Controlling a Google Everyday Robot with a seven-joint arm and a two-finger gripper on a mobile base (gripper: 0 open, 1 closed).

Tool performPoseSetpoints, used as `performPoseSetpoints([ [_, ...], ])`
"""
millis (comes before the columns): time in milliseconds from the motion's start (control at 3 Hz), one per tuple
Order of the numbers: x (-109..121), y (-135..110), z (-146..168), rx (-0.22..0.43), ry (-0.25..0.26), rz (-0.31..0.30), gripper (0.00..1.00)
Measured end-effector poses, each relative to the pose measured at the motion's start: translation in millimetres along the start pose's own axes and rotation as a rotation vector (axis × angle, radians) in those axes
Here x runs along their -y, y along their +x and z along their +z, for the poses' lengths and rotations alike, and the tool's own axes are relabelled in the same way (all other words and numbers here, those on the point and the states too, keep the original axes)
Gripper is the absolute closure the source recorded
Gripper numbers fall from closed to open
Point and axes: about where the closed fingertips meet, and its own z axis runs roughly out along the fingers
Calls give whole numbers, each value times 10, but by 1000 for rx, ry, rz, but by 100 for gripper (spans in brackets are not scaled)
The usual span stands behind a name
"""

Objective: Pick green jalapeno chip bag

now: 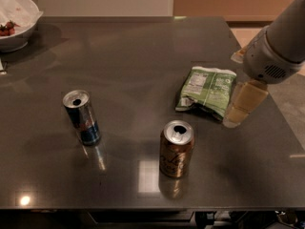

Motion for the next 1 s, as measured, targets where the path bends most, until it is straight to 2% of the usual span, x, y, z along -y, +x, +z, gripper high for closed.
performPoseSetpoints([
  [1000,175,-76,715,20,-75,-4,0],
])
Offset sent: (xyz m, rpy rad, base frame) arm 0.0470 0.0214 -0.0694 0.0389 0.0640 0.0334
